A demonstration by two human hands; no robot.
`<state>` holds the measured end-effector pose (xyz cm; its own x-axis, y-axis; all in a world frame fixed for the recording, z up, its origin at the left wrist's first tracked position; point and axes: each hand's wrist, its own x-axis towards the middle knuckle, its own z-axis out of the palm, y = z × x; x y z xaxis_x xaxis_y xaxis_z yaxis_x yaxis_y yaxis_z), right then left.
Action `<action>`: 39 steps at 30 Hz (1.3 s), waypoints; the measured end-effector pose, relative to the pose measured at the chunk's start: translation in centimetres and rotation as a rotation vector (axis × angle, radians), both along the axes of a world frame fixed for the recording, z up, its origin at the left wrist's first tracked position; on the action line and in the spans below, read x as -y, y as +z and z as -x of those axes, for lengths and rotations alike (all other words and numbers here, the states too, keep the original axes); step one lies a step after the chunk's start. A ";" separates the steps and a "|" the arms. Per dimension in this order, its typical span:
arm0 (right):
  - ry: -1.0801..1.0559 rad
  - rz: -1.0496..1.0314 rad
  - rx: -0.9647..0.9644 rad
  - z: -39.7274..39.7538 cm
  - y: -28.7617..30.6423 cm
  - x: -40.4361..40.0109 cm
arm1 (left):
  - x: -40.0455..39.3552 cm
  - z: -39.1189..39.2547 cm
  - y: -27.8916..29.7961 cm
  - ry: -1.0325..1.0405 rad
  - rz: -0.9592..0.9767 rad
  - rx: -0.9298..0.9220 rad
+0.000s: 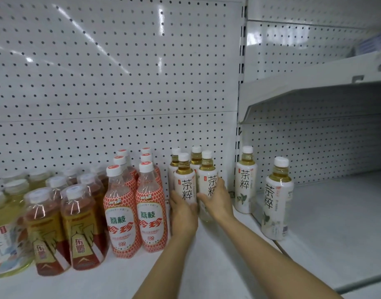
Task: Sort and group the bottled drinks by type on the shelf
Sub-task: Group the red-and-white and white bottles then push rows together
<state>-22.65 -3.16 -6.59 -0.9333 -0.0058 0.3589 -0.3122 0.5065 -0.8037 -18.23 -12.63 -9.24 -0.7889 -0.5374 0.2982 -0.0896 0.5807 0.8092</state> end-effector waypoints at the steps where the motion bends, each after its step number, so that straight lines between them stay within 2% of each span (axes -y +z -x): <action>1: -0.006 -0.023 -0.019 -0.4 -0.2 -0.3 | -0.1 -0.2 -0.1 -0.013 -0.012 0.005; 6: -0.064 -0.237 -0.213 -4.1 -1.2 -4.0 | -2.2 -2.3 -0.5 0.004 0.056 -0.053; 10: -0.125 -0.322 -0.379 -7.5 -1.9 -8.5 | -5.9 -4.3 0.9 0.052 0.179 -0.186; 15: -0.240 -0.386 -0.576 -9.8 -3.4 -13.7 | -10.8 -4.5 1.2 -0.188 0.125 -0.302; 20: -0.310 -0.393 -0.520 -9.2 -4.0 -17.8 | -15.1 -2.6 1.1 -0.447 -0.012 -0.174; 23: -0.316 -0.404 -0.469 -8.6 -4.0 -19.5 | -17.0 -0.8 1.5 -0.490 -0.118 -0.060; 27: -0.304 -0.384 -0.454 -7.6 -3.8 -20.6 | -17.5 0.3 1.3 -0.532 -0.158 -0.014; 34: -0.225 -0.149 -0.301 -3.2 -3.4 -18.6 | -13.9 -3.2 1.1 -0.333 -0.007 -0.064; 39: -0.069 0.059 -0.052 1.0 -2.0 -15.1 | -8.9 -7.0 1.0 -0.077 0.062 -0.055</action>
